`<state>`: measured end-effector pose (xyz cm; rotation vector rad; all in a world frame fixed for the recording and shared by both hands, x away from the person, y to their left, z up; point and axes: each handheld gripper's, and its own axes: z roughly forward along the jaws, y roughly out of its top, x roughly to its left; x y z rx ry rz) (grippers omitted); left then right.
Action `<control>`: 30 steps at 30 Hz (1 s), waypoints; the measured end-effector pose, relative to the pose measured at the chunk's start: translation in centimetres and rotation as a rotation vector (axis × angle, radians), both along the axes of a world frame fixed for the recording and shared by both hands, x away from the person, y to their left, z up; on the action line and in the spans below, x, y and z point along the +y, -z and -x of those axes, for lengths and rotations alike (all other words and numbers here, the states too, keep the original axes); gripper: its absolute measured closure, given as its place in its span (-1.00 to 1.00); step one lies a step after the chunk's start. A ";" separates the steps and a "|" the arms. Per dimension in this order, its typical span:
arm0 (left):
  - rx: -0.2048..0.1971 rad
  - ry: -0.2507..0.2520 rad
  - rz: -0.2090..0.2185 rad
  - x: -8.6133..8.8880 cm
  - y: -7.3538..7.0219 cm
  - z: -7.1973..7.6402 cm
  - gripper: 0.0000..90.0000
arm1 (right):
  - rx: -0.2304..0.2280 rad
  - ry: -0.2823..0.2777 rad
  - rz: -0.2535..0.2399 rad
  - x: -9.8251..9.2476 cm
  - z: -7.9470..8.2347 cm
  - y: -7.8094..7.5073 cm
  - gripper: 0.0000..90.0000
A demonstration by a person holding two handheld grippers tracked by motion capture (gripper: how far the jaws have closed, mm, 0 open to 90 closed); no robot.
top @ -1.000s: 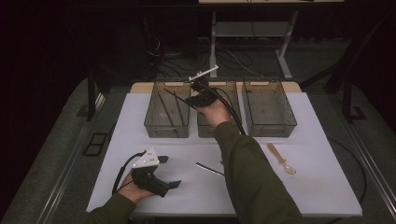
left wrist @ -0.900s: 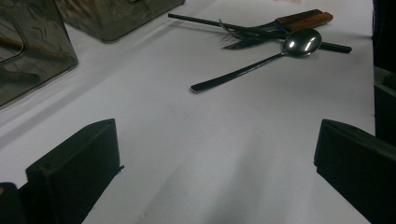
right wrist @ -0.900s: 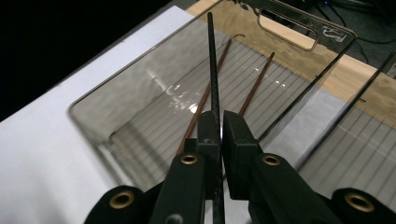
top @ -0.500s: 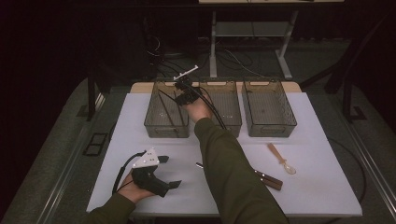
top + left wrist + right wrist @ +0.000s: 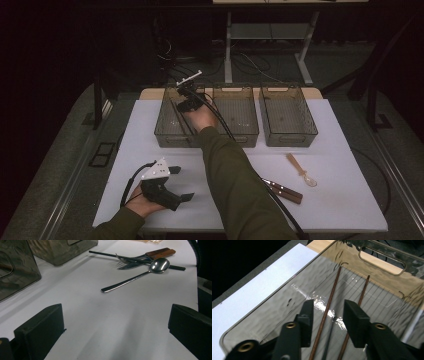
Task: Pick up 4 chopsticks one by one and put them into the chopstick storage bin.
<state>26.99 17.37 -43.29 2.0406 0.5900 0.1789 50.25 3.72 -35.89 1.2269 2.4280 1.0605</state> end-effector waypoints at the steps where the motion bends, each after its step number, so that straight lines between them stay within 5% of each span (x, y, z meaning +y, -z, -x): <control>1: 0.005 -0.002 0.002 0.0 0.0 0.0 -1.00 | 0.000 -0.011 -0.005 -0.2 0.1 -0.2 0.26; 13: 0.010 -0.007 -0.007 0.0 0.1 0.0 -1.00 | -0.030 -0.072 -0.075 -4.9 2.2 -1.8 -0.14; 30: 0.021 -0.018 -0.007 -0.1 0.3 0.0 -1.00 | -0.032 -0.119 -0.110 -14.0 8.3 -1.6 0.07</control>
